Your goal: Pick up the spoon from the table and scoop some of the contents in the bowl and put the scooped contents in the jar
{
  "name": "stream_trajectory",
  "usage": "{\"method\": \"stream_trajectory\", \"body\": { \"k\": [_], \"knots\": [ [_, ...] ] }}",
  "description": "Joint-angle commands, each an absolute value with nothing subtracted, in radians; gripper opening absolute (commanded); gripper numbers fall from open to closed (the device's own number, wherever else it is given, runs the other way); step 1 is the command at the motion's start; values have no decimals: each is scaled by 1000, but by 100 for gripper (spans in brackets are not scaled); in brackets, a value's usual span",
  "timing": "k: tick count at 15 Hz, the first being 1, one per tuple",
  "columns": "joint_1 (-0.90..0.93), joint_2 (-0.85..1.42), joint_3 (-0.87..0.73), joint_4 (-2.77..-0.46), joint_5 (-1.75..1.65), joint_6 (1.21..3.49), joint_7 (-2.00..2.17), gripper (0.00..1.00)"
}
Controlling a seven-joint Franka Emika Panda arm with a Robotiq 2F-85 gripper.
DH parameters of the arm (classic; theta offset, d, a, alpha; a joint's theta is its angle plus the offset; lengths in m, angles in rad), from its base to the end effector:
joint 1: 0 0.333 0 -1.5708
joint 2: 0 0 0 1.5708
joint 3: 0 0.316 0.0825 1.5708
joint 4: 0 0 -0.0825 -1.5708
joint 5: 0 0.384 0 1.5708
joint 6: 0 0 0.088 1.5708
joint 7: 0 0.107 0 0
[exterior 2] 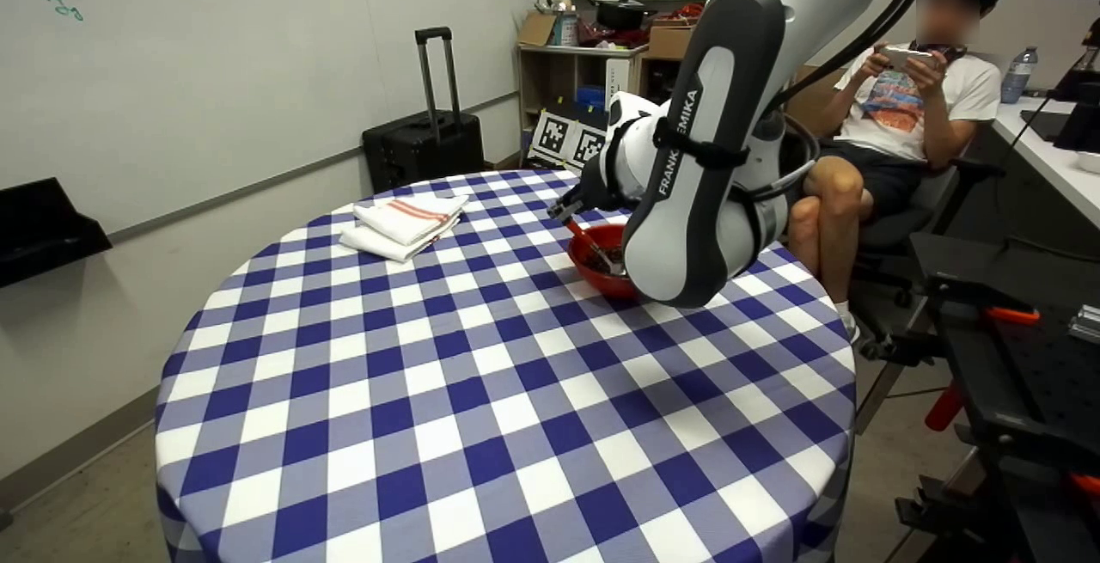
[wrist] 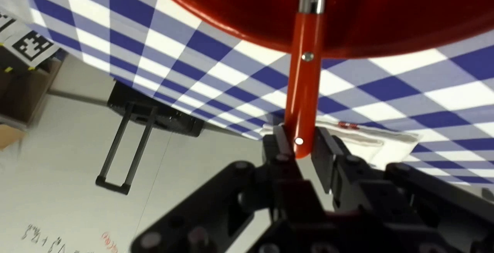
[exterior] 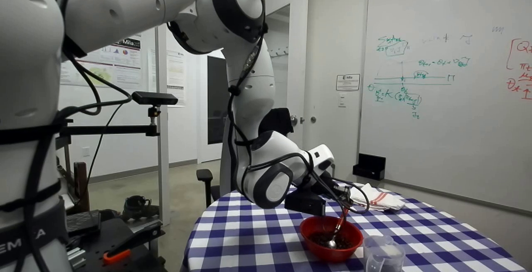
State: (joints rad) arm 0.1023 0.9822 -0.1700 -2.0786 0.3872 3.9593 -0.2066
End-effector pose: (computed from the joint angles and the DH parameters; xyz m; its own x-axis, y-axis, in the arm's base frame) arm 0.5526 -0.0848 0.0788 0.6318 0.0511 0.7734 -0.2450 -0.9335 0.2618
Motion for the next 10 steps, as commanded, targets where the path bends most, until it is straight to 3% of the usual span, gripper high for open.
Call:
{"method": "stream_trajectory", "body": {
  "k": [1,10],
  "knots": [
    [45,927,-163,-2077,263,3760,-175,5],
    [-15,863,-166,-2049,129,3520,-119,5]
  ]
}}
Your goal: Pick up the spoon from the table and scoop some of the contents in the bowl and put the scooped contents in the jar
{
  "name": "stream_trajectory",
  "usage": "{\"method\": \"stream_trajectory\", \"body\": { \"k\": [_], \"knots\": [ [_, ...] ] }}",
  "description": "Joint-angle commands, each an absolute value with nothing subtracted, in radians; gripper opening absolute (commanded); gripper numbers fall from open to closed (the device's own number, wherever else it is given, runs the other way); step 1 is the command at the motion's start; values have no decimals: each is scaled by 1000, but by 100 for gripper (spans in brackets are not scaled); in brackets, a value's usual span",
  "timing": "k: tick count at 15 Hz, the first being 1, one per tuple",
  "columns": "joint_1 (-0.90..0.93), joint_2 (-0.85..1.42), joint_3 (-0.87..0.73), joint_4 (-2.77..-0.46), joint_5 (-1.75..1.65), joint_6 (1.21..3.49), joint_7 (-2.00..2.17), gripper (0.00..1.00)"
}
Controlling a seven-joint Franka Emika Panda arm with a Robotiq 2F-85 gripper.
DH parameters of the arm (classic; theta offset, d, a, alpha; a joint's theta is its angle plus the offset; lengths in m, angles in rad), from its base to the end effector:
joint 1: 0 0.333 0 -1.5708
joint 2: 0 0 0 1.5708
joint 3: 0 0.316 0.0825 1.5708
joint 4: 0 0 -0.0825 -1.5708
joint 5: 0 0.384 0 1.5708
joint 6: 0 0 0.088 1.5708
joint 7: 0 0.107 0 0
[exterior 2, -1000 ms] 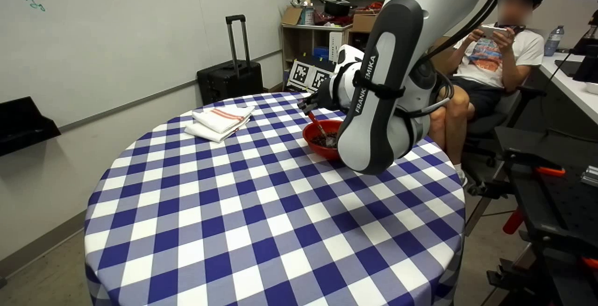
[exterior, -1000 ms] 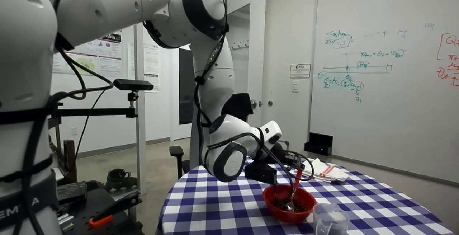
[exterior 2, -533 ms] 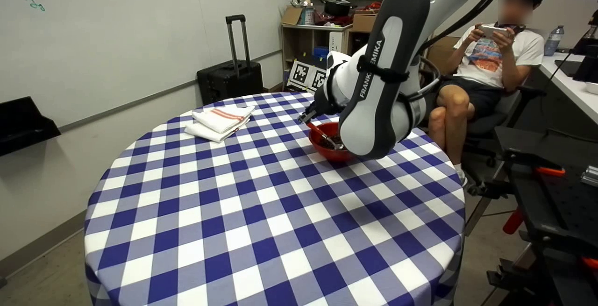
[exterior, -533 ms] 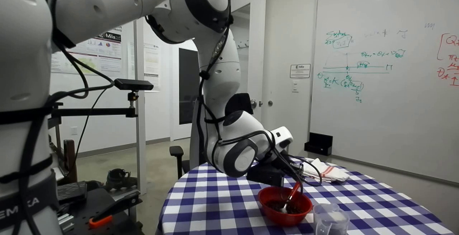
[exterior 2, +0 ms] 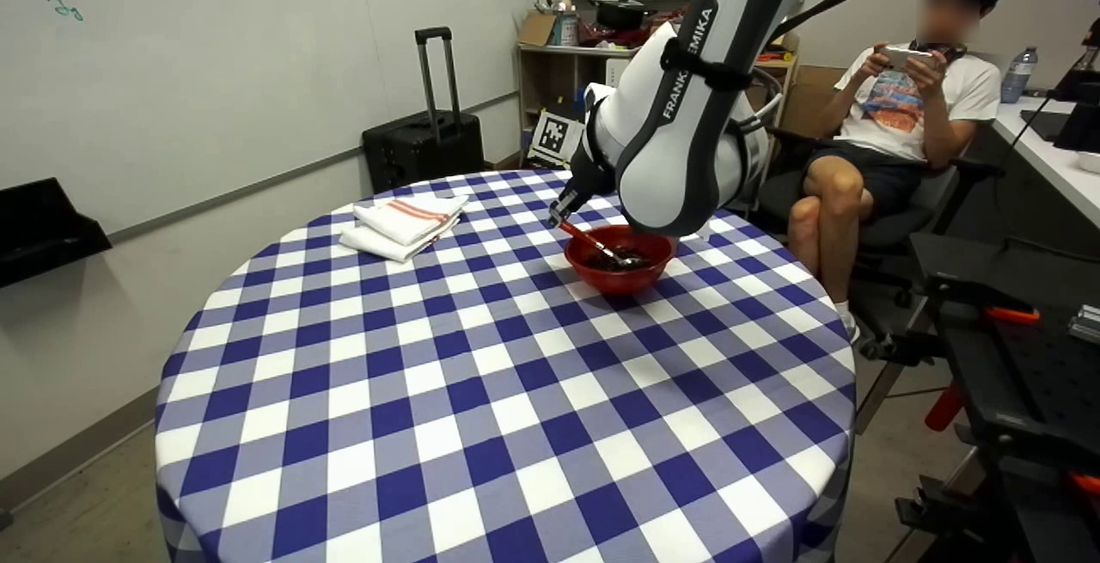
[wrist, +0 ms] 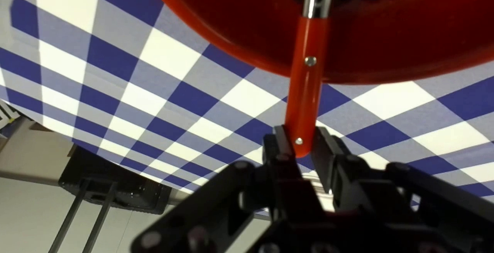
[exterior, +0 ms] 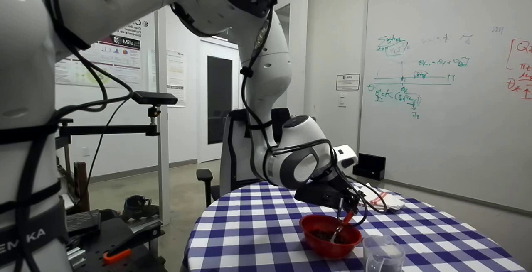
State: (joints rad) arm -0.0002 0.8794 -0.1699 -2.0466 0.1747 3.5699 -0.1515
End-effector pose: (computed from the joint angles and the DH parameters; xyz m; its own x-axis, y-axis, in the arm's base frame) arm 0.5839 -0.1181 0.0895 0.8015 -0.0166 0.5977 -0.1562 -0.9707 0.1825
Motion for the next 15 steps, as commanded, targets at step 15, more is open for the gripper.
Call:
{"method": "stream_trajectory", "body": {
  "k": [15],
  "knots": [
    [-38,771,-135,-2131,63,3547,-106,5]
  ]
}}
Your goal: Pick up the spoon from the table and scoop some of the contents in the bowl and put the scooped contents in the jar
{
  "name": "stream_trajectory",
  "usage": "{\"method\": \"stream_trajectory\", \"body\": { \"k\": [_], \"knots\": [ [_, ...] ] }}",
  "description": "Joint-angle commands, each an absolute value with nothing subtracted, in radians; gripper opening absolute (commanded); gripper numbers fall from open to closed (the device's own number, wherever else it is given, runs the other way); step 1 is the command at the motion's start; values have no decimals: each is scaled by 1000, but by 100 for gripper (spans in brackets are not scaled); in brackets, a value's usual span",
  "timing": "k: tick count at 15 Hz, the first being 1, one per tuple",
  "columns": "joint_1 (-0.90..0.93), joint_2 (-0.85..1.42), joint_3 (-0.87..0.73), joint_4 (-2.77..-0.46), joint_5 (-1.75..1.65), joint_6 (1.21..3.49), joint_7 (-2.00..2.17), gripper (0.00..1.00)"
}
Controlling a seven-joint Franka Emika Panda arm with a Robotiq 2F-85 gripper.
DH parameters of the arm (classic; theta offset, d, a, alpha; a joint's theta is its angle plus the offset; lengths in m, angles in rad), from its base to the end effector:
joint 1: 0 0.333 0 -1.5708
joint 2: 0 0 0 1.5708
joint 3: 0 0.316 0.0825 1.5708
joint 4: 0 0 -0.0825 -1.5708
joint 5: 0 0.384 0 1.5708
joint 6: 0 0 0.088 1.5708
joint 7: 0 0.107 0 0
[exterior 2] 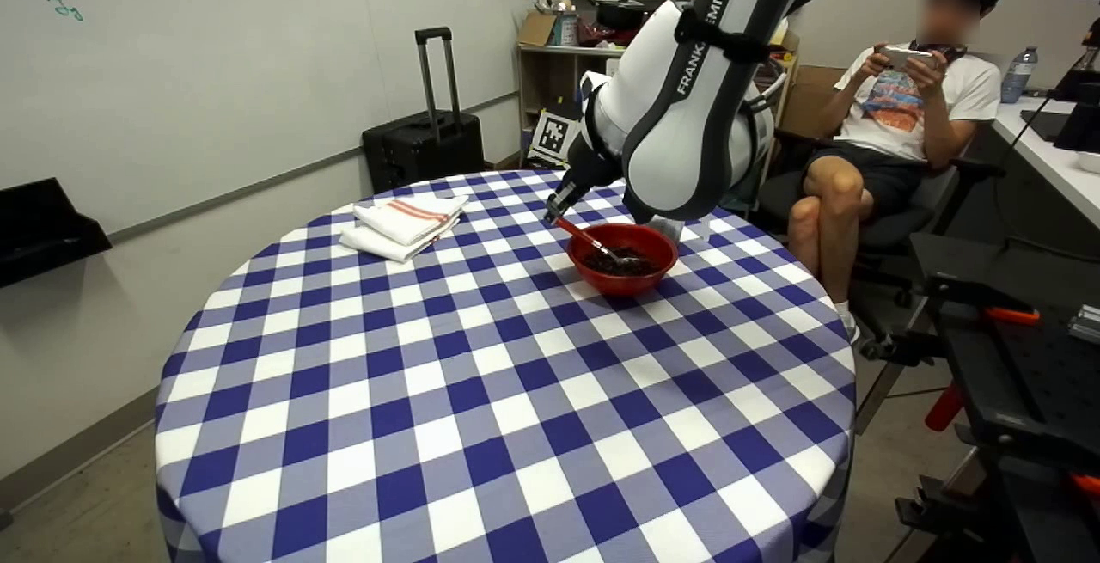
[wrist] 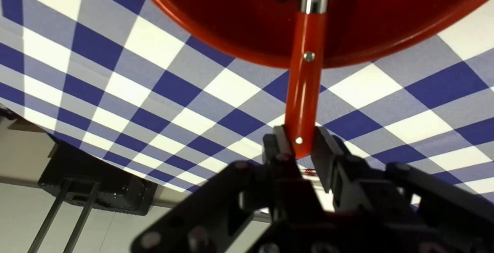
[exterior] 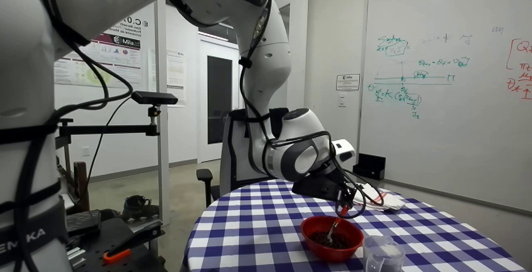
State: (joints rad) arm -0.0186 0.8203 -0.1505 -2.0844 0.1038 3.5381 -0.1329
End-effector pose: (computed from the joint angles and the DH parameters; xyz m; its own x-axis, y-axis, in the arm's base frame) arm 0.5837 -0.1094 0.1061 0.8105 0.0036 0.5857 -0.1137 -0.9800 0.1634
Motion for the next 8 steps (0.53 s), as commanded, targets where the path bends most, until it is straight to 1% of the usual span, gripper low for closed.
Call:
{"method": "stream_trajectory", "body": {
  "k": [1,8],
  "knots": [
    [-38,762,-135,-2139,63,3550,-106,5],
    [-53,720,-125,-2169,42,3547,-110,5]
  ]
}}
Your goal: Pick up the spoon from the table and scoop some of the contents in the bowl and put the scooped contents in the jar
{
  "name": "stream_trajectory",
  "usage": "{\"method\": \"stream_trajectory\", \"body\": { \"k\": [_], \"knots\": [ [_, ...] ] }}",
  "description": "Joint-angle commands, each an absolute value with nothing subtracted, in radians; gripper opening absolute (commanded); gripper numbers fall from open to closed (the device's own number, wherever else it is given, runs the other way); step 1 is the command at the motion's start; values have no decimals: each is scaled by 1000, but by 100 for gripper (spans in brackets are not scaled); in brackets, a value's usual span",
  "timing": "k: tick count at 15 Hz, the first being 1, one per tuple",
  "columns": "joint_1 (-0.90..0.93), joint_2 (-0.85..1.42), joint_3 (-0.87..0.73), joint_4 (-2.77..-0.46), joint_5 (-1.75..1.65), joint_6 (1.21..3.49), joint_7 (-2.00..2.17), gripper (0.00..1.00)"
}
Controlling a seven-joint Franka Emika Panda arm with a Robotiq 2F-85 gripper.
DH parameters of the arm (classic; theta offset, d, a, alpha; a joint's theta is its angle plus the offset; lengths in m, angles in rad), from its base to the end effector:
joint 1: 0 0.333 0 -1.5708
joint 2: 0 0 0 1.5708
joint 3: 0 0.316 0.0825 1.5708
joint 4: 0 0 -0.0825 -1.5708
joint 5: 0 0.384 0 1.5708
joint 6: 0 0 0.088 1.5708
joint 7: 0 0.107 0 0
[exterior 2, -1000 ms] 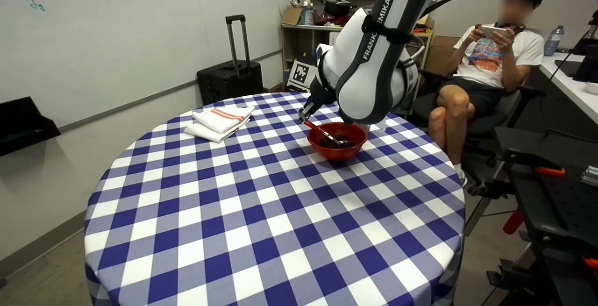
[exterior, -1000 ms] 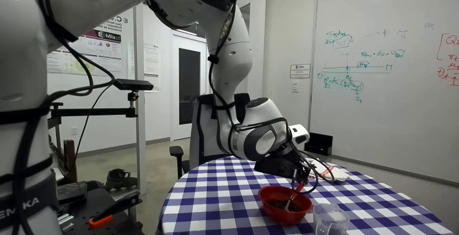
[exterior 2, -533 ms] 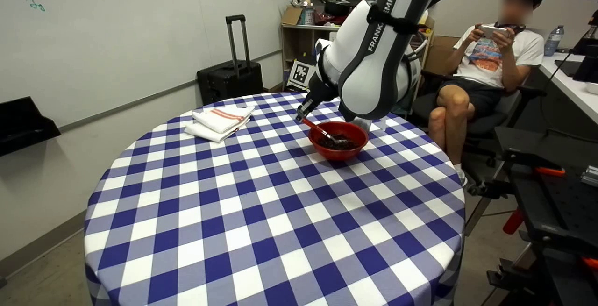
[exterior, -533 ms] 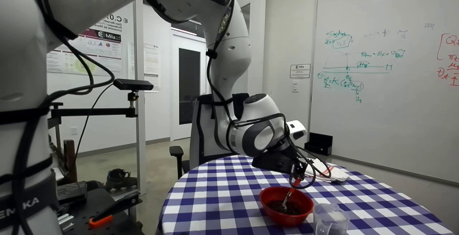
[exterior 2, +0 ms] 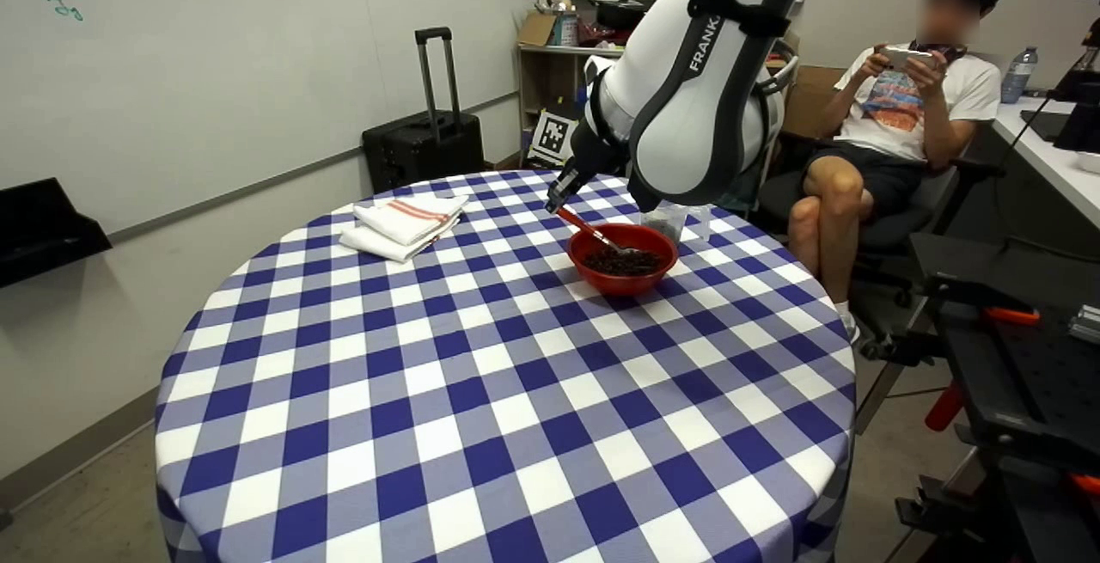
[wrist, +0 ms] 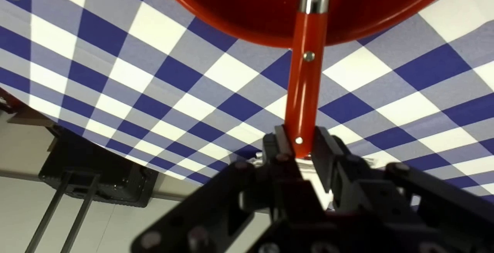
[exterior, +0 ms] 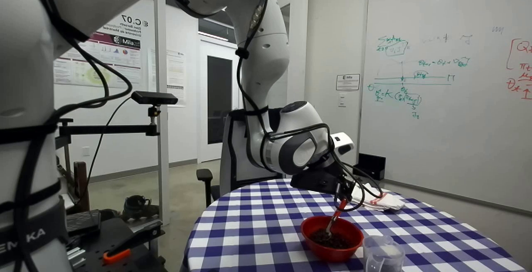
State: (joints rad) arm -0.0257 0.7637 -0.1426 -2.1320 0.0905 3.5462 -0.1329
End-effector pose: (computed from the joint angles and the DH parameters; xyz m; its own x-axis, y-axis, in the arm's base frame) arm 0.5781 -0.1070 0.1249 0.8011 0.0059 0.5985 -0.1094 -0.9816 0.1562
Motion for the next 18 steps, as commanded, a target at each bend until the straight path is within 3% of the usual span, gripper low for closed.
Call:
{"method": "stream_trajectory", "body": {
  "k": [1,18],
  "knots": [
    [-58,713,-122,-2171,31,3541,-114,5],
    [-143,672,-114,-2078,-102,3339,-144,5]
  ]
}}
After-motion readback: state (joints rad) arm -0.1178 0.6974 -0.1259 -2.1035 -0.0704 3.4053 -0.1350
